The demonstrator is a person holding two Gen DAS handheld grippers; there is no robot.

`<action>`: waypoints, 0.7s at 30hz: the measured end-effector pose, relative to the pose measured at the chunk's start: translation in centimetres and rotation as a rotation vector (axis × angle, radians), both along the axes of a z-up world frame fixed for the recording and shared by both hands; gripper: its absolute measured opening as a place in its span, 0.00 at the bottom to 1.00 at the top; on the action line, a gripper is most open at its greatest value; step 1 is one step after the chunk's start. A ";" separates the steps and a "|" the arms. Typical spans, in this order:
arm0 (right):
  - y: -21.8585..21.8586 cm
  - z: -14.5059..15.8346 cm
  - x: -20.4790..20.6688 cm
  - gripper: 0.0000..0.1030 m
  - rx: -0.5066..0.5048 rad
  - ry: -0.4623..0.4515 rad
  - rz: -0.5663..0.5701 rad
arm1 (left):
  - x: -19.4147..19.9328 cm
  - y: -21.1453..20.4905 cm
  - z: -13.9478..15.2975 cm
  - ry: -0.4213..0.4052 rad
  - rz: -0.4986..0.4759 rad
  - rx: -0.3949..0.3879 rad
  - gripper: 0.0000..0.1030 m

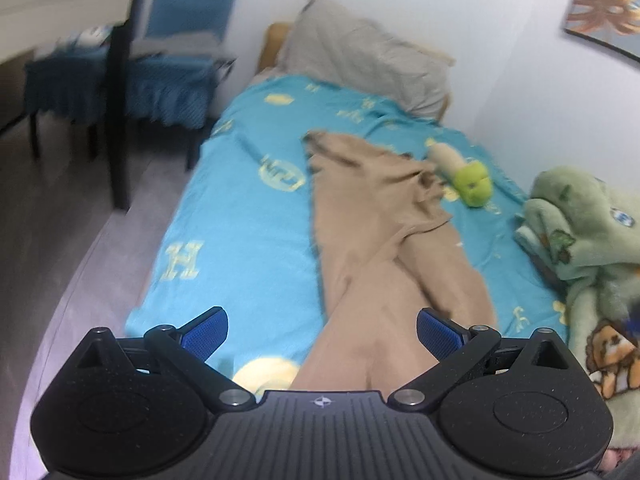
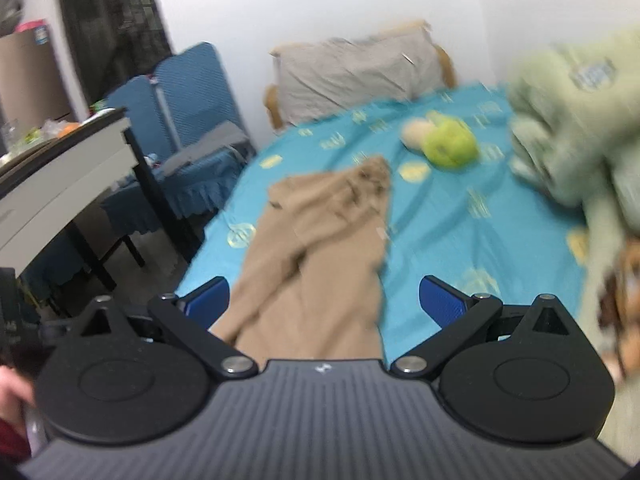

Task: Fold clothes

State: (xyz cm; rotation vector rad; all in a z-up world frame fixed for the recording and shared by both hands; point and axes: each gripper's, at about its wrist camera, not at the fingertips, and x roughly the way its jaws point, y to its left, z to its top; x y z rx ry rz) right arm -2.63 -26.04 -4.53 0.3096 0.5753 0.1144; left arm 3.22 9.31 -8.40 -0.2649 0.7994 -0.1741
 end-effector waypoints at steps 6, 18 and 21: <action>-2.4 -1.3 1.1 1.00 0.143 0.062 -0.049 | 0.3 2.2 -1.6 0.183 0.085 -0.019 0.94; -4.0 -4.2 3.2 1.00 0.329 0.190 -0.027 | -1.1 1.8 -3.6 0.555 0.027 0.004 0.66; -4.1 -4.3 3.2 1.00 0.328 0.199 -0.027 | -1.3 0.7 -3.3 0.568 0.010 0.093 0.53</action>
